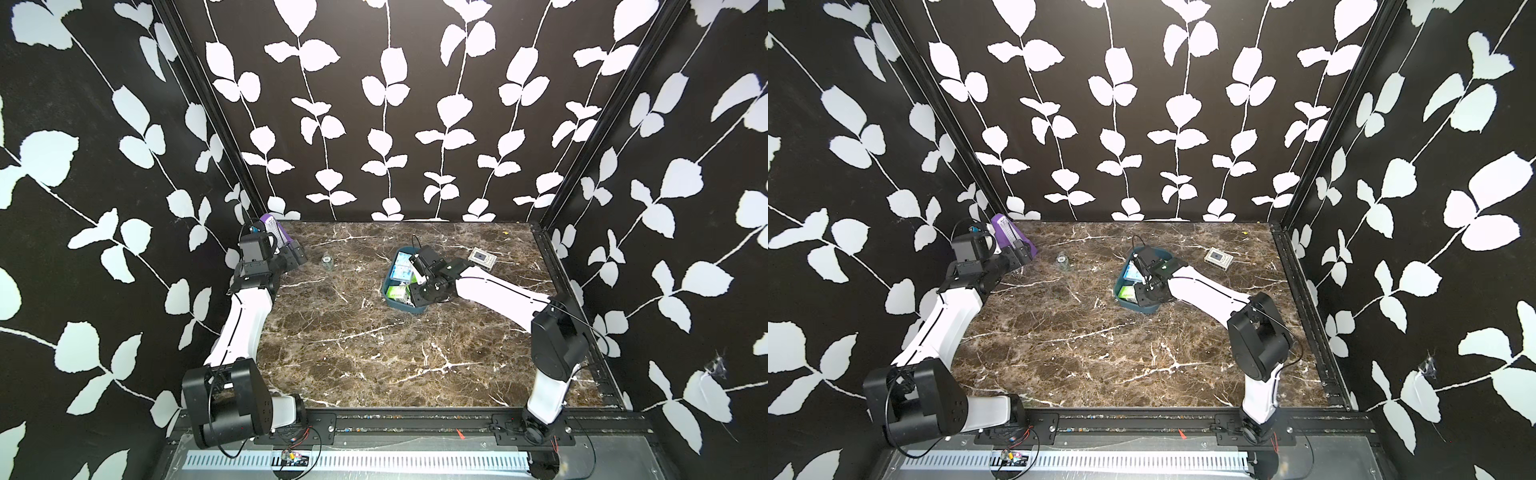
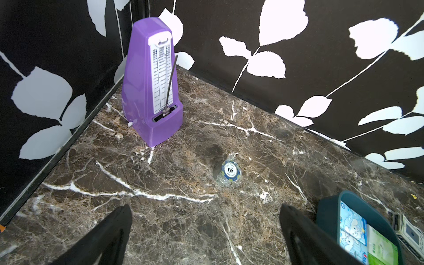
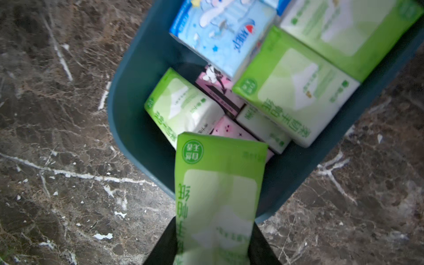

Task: Put the pocket tissues into the storage box
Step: Place the pocket tissues in the storage box.

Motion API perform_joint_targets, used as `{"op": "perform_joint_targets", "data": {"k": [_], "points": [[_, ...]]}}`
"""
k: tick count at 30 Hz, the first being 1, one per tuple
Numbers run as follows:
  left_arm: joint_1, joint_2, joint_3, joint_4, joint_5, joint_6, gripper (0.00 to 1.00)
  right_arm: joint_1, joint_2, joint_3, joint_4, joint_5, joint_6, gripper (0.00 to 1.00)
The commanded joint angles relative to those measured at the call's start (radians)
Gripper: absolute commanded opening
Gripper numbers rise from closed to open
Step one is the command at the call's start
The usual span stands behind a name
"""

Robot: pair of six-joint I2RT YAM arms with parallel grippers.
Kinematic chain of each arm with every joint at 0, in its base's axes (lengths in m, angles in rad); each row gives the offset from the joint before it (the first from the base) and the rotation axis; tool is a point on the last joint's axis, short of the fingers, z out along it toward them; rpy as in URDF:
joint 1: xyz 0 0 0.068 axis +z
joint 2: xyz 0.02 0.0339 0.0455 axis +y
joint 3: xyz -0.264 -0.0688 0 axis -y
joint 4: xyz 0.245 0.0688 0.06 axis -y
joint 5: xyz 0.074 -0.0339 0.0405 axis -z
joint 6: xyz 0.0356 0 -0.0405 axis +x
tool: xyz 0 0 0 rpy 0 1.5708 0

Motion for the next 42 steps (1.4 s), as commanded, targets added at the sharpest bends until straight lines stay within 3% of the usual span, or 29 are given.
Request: {"op": "perform_joint_targets", "data": {"k": [1, 11, 17, 33, 36, 38, 42], "points": [[0.008, -0.015, 0.002, 0.015, 0.003, 0.005, 0.99, 0.002, 0.015, 0.009, -0.043, 0.042, 0.121, 0.39], [0.007, -0.023, -0.004, 0.016, 0.005, 0.003, 0.99, 0.000, 0.075, 0.028, 0.017, 0.062, 0.185, 0.44], [0.008, -0.024, -0.004, 0.015, 0.005, 0.003, 0.99, -0.002, 0.101, 0.048, 0.055, 0.050, 0.216, 0.59], [0.008, -0.027, -0.012, 0.015, 0.006, 0.003, 0.99, -0.002, 0.012, 0.120, -0.058, 0.092, 0.107, 0.76], [0.007, -0.026, -0.011, 0.016, 0.007, 0.000, 0.99, -0.002, -0.003, 0.114, -0.058, 0.109, 0.042, 0.75], [0.008, -0.025, -0.014, 0.018, 0.012, -0.002, 0.99, -0.003, -0.003, 0.102, -0.045, 0.102, 0.002, 0.70], [0.008, -0.026, -0.012, 0.013, 0.011, -0.002, 0.99, -0.002, -0.002, 0.071, -0.006, 0.066, -0.046, 0.45]]}}
